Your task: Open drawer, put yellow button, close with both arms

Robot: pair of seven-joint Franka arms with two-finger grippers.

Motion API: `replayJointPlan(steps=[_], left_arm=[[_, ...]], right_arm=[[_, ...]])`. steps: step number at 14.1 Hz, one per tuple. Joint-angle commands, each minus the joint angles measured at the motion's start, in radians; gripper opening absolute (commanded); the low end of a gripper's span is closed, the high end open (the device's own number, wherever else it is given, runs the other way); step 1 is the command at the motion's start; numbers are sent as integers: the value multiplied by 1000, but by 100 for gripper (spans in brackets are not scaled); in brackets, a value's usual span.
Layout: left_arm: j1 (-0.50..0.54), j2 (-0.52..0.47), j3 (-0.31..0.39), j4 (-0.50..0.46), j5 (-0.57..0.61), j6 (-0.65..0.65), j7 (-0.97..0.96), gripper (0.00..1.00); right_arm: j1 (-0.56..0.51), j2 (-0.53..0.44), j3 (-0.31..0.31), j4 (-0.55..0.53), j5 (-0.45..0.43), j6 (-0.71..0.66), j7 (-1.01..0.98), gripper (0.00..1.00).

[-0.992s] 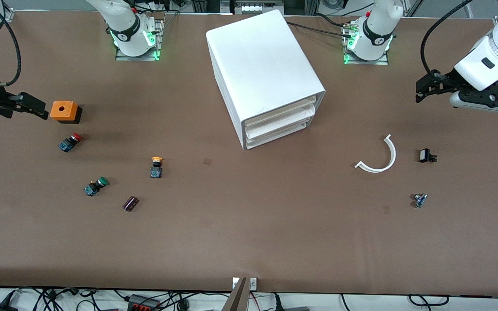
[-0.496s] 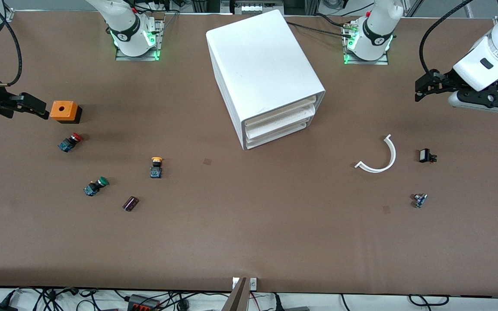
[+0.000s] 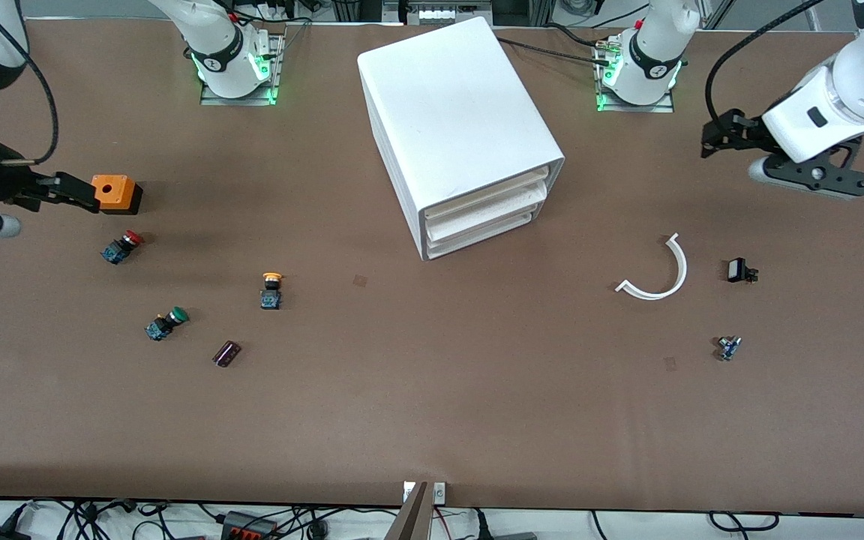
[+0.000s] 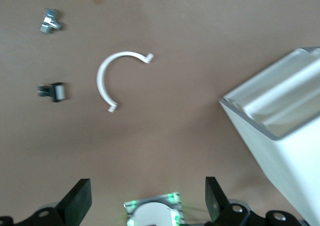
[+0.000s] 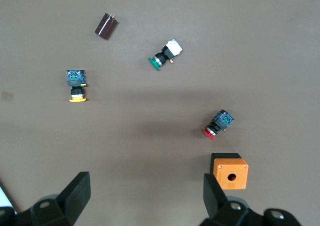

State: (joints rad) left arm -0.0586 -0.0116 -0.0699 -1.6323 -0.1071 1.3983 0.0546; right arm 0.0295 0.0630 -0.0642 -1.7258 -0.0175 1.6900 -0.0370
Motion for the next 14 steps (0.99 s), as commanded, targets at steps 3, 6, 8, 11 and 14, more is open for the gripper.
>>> replayJointPlan(steps=[3,6,8,11,14], left_arm=[[9,84,-1,37,-241,-102,27,100],[3,185,-4,35,-339,-120,37,100],[-1,272,-10,34,-457,-107,117,100],[2,396,-16,20,-601,-18,304,100],[3,453,-16,-16,-738,73,436,100]], right_arm=[[39,70,3,-8,-2,51,-7,100],[93,132,3,-8,-1,100,6,100],[105,173,3,-8,2,134,11,100],[139,254,3,-3,56,209,11,100],[187,337,3,-1,57,278,11,100]])
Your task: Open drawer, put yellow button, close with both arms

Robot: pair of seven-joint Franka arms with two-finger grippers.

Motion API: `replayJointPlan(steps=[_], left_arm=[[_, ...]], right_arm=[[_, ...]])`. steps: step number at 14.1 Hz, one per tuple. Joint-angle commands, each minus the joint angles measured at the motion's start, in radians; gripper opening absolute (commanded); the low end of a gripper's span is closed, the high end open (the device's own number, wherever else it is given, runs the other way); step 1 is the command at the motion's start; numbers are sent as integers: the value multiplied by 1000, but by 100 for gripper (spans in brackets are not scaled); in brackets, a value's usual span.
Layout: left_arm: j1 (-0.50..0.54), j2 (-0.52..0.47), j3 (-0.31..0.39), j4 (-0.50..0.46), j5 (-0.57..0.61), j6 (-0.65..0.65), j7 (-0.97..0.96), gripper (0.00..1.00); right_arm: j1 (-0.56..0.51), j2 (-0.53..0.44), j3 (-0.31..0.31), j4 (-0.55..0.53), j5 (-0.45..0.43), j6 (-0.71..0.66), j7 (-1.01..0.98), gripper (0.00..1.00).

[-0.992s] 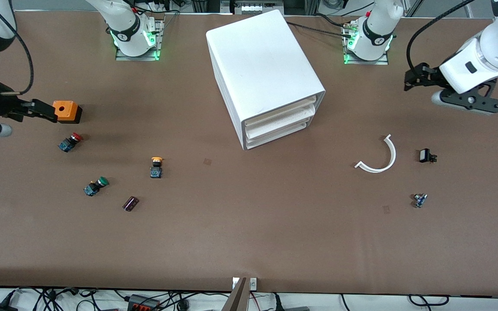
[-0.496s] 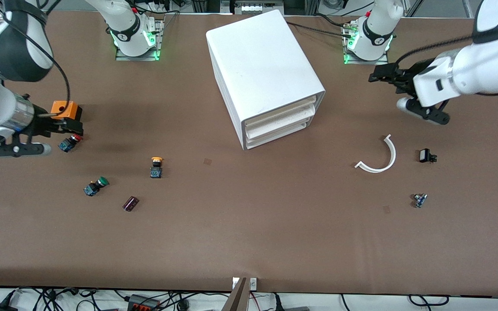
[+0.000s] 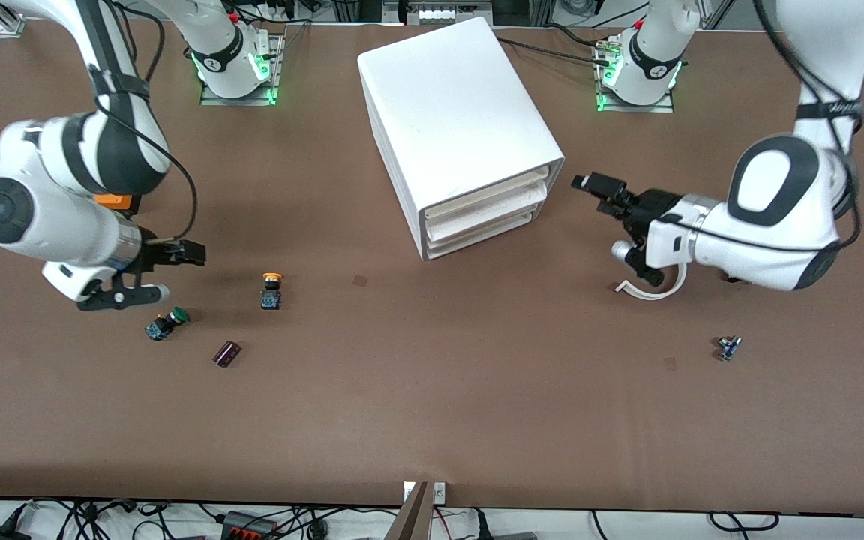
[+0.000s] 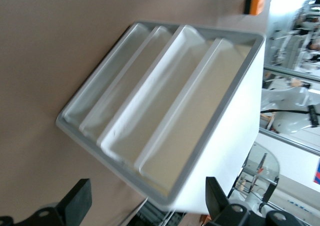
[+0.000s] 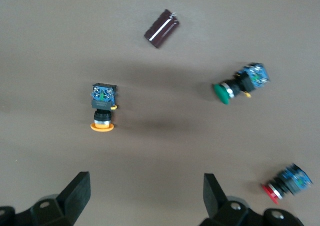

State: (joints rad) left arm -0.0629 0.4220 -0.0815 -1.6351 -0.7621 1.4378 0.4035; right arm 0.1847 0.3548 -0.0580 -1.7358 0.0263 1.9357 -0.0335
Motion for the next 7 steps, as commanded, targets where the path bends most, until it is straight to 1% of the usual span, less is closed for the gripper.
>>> replayJointPlan(steps=[1,2,4,5,7], left_arm=[[6,29,-4,-52,-142,64,147,100],[6,28,-4,-104,-196,99,196,100],[6,20,-6,-181,-247,136,253,100],[6,20,-9,-196,-261,136,299,91],[8,20,-29,-235,-302,133,351,69]], right_arm=[[51,71,-3,10,17,46,14,100],[62,100,-3,12,27,75,49,100],[79,153,-3,10,32,124,58,100],[91,171,-3,12,32,138,60,100],[104,208,-3,10,34,175,67,100]])
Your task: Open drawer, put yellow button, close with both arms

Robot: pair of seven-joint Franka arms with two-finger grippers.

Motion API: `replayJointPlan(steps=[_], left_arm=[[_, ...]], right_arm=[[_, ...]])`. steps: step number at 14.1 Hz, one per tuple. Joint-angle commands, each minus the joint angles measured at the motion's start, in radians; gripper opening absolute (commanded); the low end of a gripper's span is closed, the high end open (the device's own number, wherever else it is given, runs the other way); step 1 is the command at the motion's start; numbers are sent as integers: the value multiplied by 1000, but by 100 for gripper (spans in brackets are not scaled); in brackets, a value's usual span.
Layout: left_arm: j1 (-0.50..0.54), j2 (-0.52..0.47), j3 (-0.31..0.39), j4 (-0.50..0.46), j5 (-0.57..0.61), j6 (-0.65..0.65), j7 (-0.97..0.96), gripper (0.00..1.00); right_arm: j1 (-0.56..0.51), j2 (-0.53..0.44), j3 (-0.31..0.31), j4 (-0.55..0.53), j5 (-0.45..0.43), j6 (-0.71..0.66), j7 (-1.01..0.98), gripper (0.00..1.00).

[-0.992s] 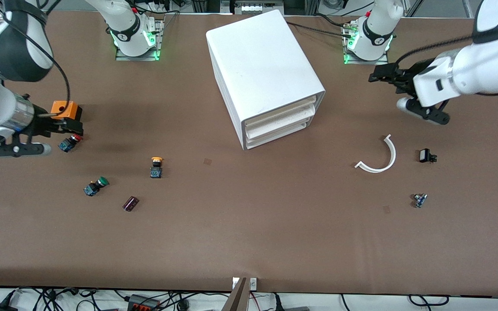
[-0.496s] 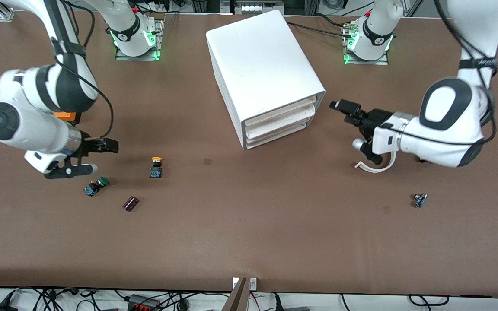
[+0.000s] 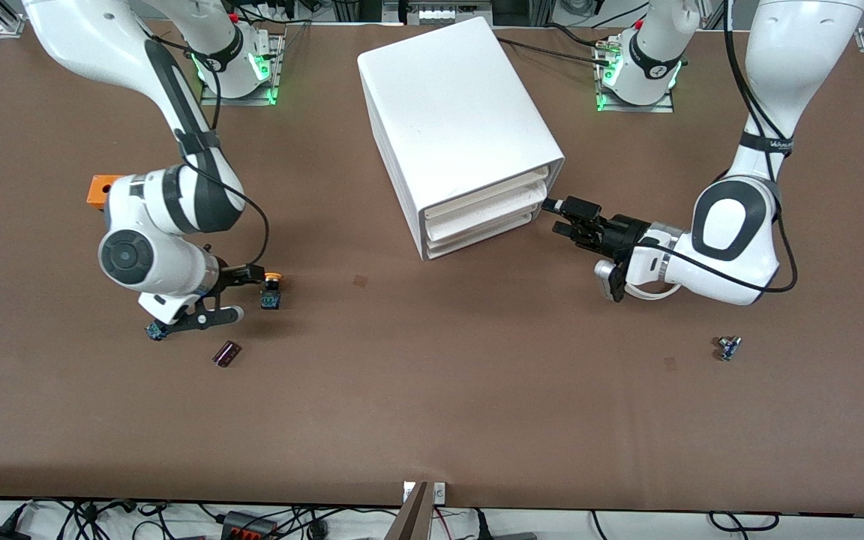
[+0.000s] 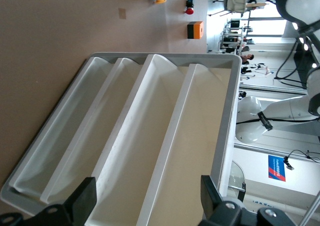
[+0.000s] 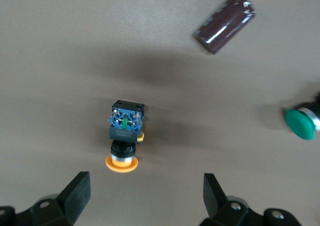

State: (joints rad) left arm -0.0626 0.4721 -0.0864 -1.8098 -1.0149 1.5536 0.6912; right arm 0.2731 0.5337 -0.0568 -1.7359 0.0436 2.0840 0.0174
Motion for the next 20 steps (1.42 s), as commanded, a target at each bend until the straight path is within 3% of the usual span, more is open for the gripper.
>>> replayJointPlan(steps=[1,5,11,13,15,18,20], left_arm=[[7,-29,-44,-80,-60,17,91,62],[9,-30,-75,-150,-146,19,174,59],[6,-27,-84,-183,-146,22,222,50],[6,-24,-93,-186,-148,26,223,43],[4,-18,-95,-186,-146,34,226,33],[-2,-10,-95,-192,-146,45,255,8],[-2,2,-93,-183,-146,48,255,3]], right_arm=[[20,43,-5,10,18,37,35,100],[34,88,-5,9,18,71,44,100],[52,123,-5,9,19,88,46,97],[54,138,-5,9,18,108,44,95],[55,144,-5,13,18,108,44,83],[55,147,-5,16,18,108,44,64],[55,146,-5,16,18,103,46,38]])
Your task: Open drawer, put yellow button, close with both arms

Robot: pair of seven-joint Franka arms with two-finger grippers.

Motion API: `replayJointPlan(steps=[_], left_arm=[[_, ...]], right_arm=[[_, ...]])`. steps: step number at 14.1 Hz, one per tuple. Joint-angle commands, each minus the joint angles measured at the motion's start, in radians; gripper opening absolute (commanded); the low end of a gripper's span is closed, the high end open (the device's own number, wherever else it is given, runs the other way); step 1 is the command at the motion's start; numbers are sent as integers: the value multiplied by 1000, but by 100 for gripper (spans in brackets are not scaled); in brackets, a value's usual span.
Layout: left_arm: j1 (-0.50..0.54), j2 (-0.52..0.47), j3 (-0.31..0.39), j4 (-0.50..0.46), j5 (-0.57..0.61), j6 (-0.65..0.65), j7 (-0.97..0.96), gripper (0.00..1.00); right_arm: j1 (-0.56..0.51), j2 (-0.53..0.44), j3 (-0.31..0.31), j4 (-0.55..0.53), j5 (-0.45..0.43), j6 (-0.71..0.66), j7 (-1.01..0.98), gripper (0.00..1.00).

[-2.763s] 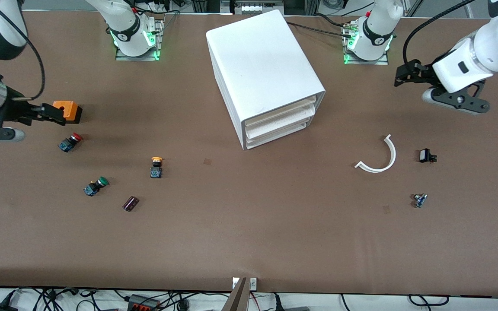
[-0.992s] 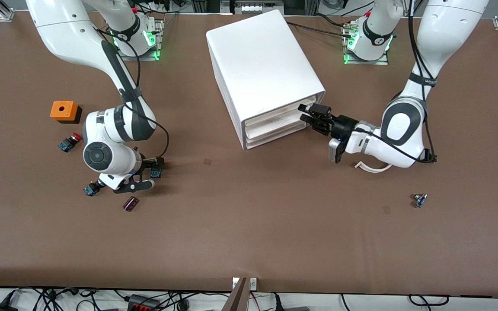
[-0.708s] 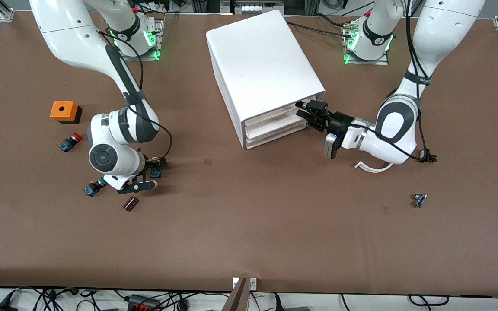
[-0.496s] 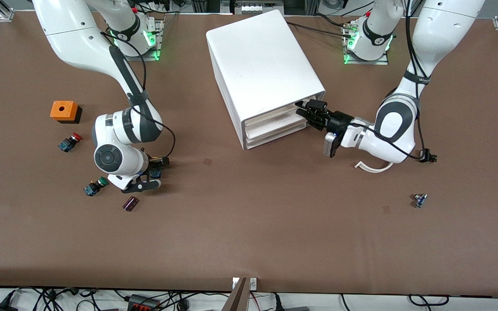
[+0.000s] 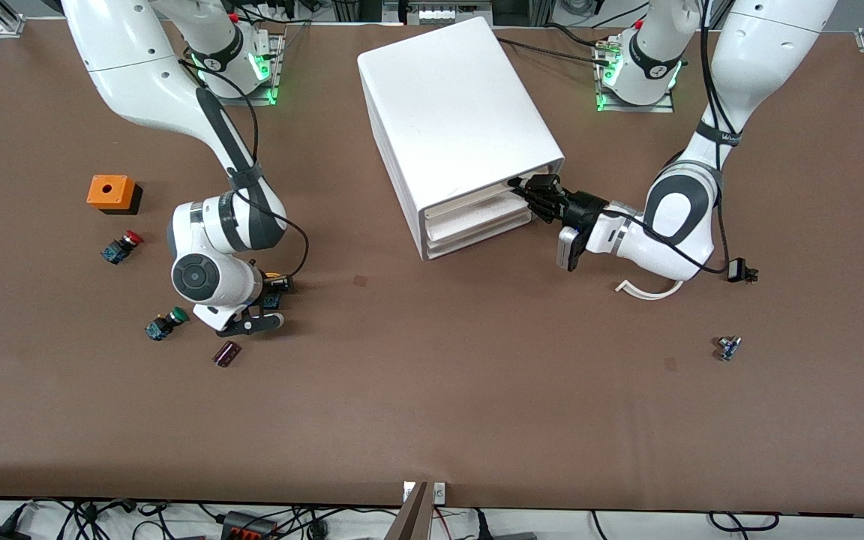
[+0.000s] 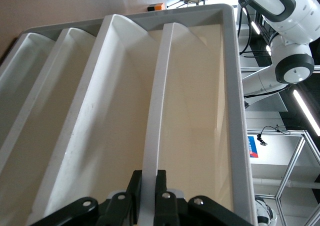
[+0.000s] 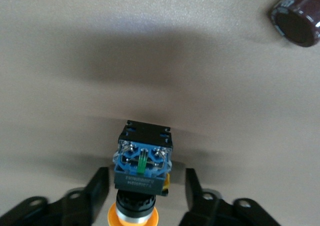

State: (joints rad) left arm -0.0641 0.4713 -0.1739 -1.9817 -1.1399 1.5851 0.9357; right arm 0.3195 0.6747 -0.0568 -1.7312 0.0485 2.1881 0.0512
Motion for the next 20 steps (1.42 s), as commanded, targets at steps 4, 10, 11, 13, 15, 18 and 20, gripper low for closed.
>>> replayJointPlan(steps=[4,10,11,13,15,18,20], left_arm=[[12,36,17,55,18,30,-3,2],[10,194,106,308,103,30,-51,2],[10,216,119,346,112,30,-51,2],[10,224,143,383,114,30,-54,2],[10,231,146,389,114,30,-58,3],[10,230,145,389,112,30,-54,97],[15,222,146,388,114,18,-61,100]], right_arm=[[4,-1,-5,39,13,-10,0,9],[12,-49,-5,212,13,-106,-1,0],[18,-62,-5,247,13,-120,-1,0],[62,-78,0,347,10,-195,1,0],[85,-70,0,473,10,-284,16,0],[142,-78,3,548,10,-352,39,0],[203,-78,5,616,10,-404,93,0]])
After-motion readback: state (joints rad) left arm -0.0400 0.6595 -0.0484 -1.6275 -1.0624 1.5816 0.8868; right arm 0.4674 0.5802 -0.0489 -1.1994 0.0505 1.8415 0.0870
